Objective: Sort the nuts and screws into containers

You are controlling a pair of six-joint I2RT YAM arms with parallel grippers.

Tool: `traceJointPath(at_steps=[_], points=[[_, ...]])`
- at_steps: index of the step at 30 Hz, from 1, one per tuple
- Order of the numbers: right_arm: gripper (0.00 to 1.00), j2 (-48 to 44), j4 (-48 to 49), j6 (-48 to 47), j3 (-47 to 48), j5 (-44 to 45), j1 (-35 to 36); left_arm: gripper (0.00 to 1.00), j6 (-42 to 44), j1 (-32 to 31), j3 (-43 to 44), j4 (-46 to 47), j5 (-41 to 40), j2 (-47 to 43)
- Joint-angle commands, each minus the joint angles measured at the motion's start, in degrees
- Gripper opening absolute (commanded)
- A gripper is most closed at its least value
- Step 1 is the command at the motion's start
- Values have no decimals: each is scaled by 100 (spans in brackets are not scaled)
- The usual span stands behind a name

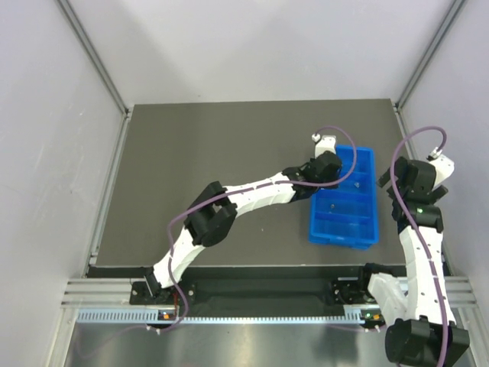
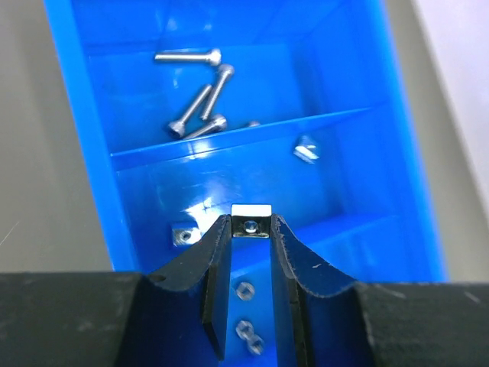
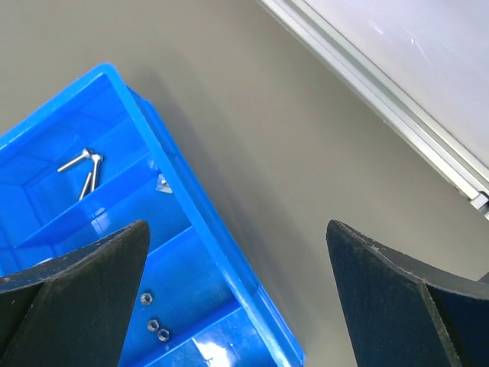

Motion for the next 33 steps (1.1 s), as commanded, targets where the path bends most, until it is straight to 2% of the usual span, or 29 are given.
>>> traceJointPath(at_steps=[1, 2, 6, 10, 15, 18, 22, 24, 28, 29, 33], points=[[100, -150, 32, -43, 271, 163, -13, 21, 204, 9, 435, 525, -252, 180], [100, -176, 32, -34, 263, 163, -13, 21, 204, 9, 496, 508, -278, 206], [100, -229, 58, -52, 210, 163, -13, 61, 265, 9, 576, 437, -402, 224], [100, -256, 84, -60, 148, 93, -13, 77, 415, 9, 602, 402, -279, -56], [100, -221, 155, -60, 131, 14, -13, 79, 679, 17, 339, 201, -296, -970], [100, -168, 190, -78, 131, -65, -13, 79, 635, 79, 76, -484, -691, -1515], [100, -63, 225, -104, 113, -162, -13, 79, 381, 255, -923, -1441, -1331, -2139], [100, -36, 251, -104, 113, -197, -13, 79, 47, 421, -1338, -1828, -1369, -2455], [100, 60, 278, -122, 113, -276, -5, 78, 361, 825, -2549, -1726, -194, -2921], [100, 69, 278, -122, 122, -285, -5, 78, 771, 1000, -2744, -1594, 436, -2992], [100, 96, 313, -139, 96, -338, -13, 78, 1968, 1379, -3676, -952, 1197, -3387]])
